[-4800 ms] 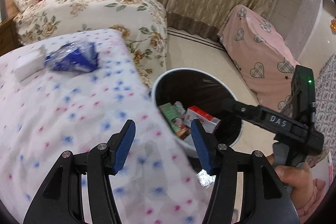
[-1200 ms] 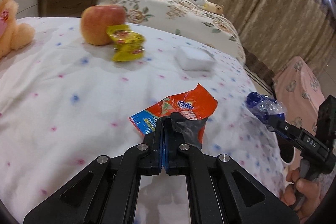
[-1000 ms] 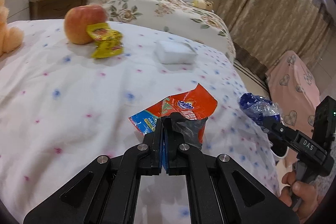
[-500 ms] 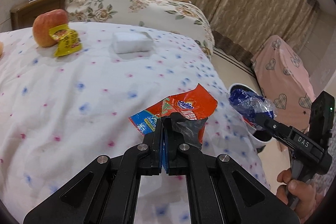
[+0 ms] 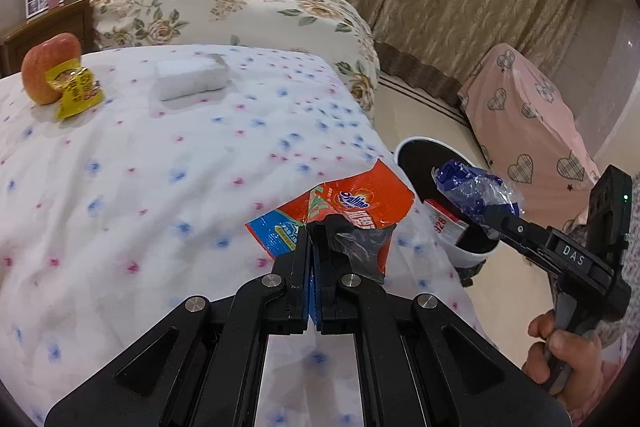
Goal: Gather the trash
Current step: 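Carry the orange wrapper and blue plastic bag over the trash bin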
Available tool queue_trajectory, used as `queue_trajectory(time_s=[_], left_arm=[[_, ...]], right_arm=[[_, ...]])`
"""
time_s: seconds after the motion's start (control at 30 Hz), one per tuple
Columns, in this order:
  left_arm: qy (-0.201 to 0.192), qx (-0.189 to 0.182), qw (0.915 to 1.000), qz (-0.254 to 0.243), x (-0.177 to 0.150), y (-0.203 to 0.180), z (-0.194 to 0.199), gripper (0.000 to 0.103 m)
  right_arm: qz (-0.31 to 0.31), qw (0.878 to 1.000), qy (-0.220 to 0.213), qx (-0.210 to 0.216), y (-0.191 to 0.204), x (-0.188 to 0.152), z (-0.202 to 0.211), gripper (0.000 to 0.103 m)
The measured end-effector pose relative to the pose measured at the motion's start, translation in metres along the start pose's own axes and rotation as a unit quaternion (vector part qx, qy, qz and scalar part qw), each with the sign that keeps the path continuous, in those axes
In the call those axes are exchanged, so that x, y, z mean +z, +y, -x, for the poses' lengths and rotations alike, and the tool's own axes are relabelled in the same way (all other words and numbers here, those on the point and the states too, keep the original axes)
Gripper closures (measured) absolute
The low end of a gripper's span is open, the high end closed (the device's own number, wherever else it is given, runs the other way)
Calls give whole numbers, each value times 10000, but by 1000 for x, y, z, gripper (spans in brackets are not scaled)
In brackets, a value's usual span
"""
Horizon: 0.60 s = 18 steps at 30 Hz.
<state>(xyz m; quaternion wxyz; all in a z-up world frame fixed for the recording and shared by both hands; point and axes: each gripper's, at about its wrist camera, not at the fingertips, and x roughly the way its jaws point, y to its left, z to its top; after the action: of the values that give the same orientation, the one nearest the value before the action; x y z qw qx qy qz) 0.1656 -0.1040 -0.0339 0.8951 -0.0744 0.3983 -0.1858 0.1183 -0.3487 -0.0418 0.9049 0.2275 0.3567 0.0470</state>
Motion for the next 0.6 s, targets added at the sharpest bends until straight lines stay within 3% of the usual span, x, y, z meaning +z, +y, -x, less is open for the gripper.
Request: queue_trajectory(time_s=[0.6], left_arm=[[66, -185, 9992, -347, 7, -41, -13, 102]], right_arm=[[-276, 9993, -162, -210, -33, 5, 14, 46]])
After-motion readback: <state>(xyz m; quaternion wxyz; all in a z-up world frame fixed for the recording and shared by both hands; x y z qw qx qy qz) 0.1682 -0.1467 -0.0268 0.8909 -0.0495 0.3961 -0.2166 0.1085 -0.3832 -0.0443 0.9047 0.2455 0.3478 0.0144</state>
